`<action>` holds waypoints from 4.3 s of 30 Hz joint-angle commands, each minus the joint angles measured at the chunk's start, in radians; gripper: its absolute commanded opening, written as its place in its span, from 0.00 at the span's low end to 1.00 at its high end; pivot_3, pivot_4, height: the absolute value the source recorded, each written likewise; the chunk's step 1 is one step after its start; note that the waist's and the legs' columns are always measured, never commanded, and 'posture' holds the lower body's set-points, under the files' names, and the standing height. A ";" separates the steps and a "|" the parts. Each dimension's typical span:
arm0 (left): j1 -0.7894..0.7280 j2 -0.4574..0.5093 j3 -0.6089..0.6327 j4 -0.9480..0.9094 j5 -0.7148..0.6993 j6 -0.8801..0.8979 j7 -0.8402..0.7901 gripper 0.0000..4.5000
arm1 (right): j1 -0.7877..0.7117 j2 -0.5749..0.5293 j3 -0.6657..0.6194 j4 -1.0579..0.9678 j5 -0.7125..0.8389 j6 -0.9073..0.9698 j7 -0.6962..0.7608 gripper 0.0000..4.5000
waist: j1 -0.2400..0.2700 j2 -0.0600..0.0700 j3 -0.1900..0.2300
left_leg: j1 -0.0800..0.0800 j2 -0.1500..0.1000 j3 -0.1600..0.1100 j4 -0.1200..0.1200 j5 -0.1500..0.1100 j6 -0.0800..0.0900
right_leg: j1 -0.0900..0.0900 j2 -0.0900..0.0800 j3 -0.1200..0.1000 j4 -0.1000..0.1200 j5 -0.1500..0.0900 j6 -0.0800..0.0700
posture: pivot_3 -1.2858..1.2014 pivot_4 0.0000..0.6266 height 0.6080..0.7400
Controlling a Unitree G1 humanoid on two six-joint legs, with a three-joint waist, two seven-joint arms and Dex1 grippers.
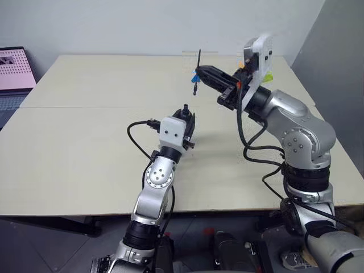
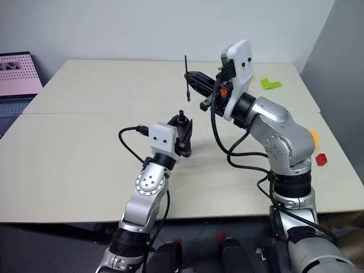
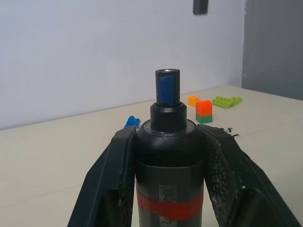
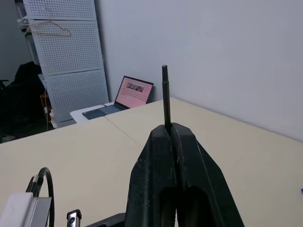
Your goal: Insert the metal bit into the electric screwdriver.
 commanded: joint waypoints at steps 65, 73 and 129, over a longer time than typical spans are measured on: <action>-0.014 -0.025 0.012 0.027 0.057 0.007 0.079 0.36 | -0.007 0.148 0.081 -0.035 -0.086 0.074 -0.204 0.00 | -0.011 0.000 0.000 | -0.001 0.001 0.000 -0.004 0.000 0.000 | -0.001 0.000 0.000 -0.004 -0.003 -0.005 | 0.52 0.24 1.00; -0.015 -0.023 0.012 0.027 0.056 0.006 0.078 0.36 | -0.008 0.142 0.077 -0.028 -0.090 0.068 -0.194 0.00 | -0.011 0.000 0.000 | -0.001 0.001 0.000 -0.005 0.000 0.000 | -0.001 0.000 -0.001 -0.007 -0.003 -0.005 | 0.52 0.24 1.00; 0.008 -0.011 0.016 -0.008 0.052 -0.014 0.069 0.36 | -0.017 0.045 0.153 -0.012 -0.052 0.220 -0.023 0.00 | -0.012 0.000 -0.001 | 0.001 0.001 0.000 -0.015 0.000 0.000 | 0.000 0.000 -0.001 -0.014 0.000 0.000 | 0.52 0.24 1.00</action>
